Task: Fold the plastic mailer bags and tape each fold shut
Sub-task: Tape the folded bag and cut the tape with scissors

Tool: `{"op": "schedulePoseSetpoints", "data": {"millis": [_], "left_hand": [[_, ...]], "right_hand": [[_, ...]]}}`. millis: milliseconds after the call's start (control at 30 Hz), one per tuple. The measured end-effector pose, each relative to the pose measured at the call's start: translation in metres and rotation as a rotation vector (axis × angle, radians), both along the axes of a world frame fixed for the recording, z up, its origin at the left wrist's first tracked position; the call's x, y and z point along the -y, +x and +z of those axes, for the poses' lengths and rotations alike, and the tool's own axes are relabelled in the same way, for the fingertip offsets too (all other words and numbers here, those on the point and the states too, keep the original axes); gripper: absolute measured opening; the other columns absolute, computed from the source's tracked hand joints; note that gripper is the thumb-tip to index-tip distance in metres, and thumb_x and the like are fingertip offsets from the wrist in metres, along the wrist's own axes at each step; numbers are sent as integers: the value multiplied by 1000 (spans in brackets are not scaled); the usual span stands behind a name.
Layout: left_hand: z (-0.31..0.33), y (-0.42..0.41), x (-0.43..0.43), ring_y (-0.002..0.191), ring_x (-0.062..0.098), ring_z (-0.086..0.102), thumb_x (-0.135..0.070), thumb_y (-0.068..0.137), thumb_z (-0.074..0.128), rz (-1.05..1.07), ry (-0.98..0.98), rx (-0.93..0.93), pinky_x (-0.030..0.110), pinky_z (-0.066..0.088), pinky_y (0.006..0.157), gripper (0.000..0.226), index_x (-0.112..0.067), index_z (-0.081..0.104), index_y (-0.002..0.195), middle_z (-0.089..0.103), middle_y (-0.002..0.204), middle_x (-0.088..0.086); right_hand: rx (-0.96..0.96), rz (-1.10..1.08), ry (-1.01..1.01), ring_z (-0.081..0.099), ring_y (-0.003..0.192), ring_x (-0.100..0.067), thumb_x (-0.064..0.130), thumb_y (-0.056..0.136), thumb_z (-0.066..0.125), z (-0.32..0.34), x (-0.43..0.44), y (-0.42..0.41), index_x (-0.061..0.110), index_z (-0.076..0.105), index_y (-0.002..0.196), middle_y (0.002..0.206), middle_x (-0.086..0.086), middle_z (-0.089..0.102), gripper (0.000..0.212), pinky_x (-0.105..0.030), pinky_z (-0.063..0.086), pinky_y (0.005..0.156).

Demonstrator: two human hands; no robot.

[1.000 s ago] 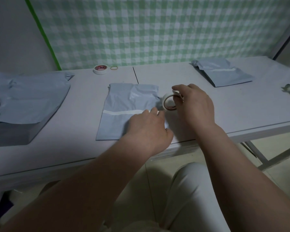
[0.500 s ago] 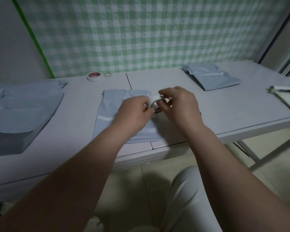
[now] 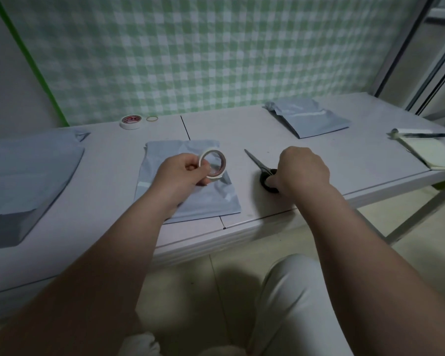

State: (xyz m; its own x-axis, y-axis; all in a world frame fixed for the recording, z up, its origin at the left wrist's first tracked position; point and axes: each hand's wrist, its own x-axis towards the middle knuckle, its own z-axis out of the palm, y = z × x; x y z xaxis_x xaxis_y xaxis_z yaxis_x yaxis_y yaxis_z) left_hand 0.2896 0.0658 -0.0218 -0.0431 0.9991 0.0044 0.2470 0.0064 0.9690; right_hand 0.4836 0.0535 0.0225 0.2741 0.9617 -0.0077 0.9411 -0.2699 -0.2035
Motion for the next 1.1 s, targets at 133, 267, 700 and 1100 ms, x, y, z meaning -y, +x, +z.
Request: {"op": "schedulePoseSetpoints", "data": {"millis": [133, 267, 700, 1100], "left_hand": [[0, -2, -1, 62, 9, 64, -4, 90, 60, -9, -25, 86, 23, 52, 73, 12, -12, 61, 81, 66, 70, 4], [1, -1, -1, 63, 10, 67, 2, 90, 56, -12, -34, 164, 24, 53, 79, 17, -12, 55, 82, 65, 75, 4], [-2, -2, -5, 72, 14, 71, 1, 91, 56, -32, -37, 195, 23, 55, 80, 17, -13, 52, 82, 66, 80, 5], [-1, -4, -6, 75, 14, 71, 0, 92, 55, -44, -51, 220, 21, 54, 75, 15, -12, 53, 83, 67, 80, 4]], "right_hand": [[-172, -6, 41, 46, 65, -24, 32, 76, 69, -5, 2, 5, 9, 46, 62, 63, -4, 44, 36, -25, 33, 55], [-983, -33, 100, 48, 47, -14, 23, 82, 63, -9, 15, 7, 0, 65, 72, 66, -12, 67, 25, -21, 41, 48], [-1908, -142, -547, 32, 30, -4, 56, 63, 62, -8, 70, -20, 15, 47, 71, 49, 3, 43, 45, -12, 26, 26], [-1920, -160, -574, 35, 28, -3, 52, 62, 63, -15, 76, -26, 14, 48, 69, 47, 3, 45, 42, -13, 26, 26]]}}
